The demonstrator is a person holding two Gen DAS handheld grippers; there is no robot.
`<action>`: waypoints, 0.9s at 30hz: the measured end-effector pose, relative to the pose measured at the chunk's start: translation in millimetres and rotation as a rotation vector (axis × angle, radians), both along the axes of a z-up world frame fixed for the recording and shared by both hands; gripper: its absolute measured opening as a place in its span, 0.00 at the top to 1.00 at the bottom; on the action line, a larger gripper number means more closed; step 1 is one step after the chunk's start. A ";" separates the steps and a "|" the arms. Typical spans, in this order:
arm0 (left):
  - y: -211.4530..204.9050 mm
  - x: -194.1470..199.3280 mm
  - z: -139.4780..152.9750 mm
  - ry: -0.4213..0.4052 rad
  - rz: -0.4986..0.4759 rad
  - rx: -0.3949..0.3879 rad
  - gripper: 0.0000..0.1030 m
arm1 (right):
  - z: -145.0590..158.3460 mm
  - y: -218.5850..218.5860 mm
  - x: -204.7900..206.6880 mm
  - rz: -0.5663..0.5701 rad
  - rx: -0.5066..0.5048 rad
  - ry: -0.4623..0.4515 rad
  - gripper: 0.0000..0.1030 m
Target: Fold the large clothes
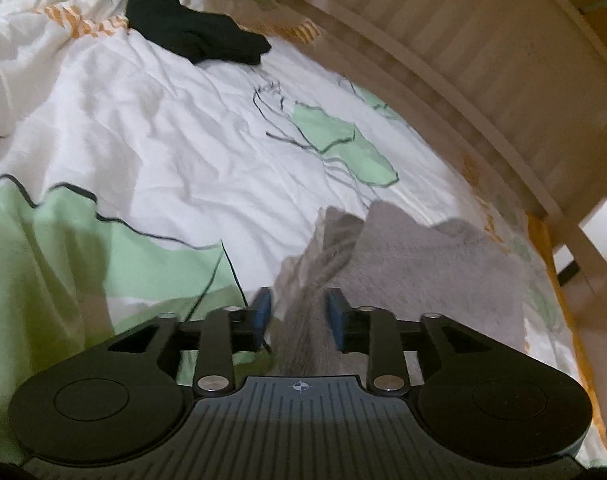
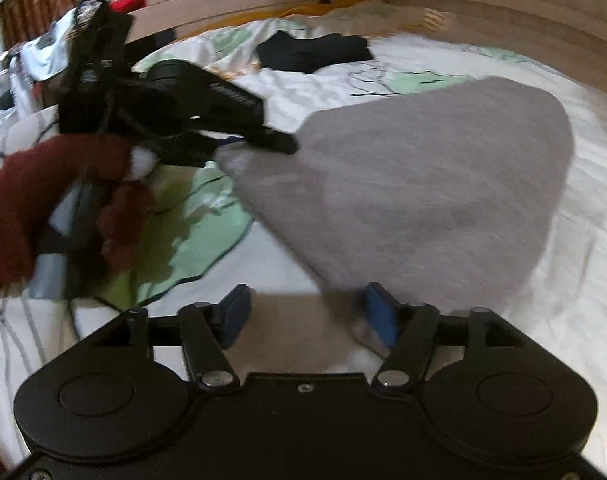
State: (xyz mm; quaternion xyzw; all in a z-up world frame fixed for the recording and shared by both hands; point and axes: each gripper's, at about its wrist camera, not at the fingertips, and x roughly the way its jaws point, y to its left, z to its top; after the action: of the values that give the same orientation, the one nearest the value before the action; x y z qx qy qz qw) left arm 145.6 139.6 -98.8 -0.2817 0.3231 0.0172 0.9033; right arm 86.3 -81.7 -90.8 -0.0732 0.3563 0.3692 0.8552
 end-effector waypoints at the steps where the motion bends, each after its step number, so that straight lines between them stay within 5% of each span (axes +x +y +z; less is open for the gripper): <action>1: 0.0 -2.8 5.0 -0.005 0.010 0.010 0.67 | 4.1 -3.3 -2.6 0.012 0.012 0.007 0.33; 5: -2.5 -13.2 33.1 -0.055 0.017 0.057 0.60 | 25.3 -29.6 -6.3 -0.017 0.091 0.015 0.35; 12: -37.9 9.0 79.4 -0.147 -0.208 0.154 0.38 | 61.3 -83.6 18.2 -0.228 0.220 -0.102 0.35; 13: -43.5 16.1 79.7 -0.145 -0.236 0.154 0.38 | 62.2 -88.8 25.1 -0.267 0.216 -0.116 0.36; 15: -57.3 32.8 78.6 -0.129 -0.295 0.181 0.38 | 60.4 -99.6 42.1 -0.353 0.213 -0.120 0.58; 17: -70.7 46.6 76.3 -0.129 -0.343 0.229 0.38 | 56.9 -107.4 55.5 -0.423 0.207 -0.129 0.67; 27: -83.1 69.8 58.0 -0.117 -0.408 0.333 0.38 | 29.2 -71.6 119.0 -0.424 0.136 -0.116 0.65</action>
State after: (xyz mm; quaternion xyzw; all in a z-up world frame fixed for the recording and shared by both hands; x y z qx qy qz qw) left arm 215.3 56.5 -40.8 -0.0587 0.3131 -0.1289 0.9391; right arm 205.3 -153.3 -61.6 0.0400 0.2885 0.1997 0.9356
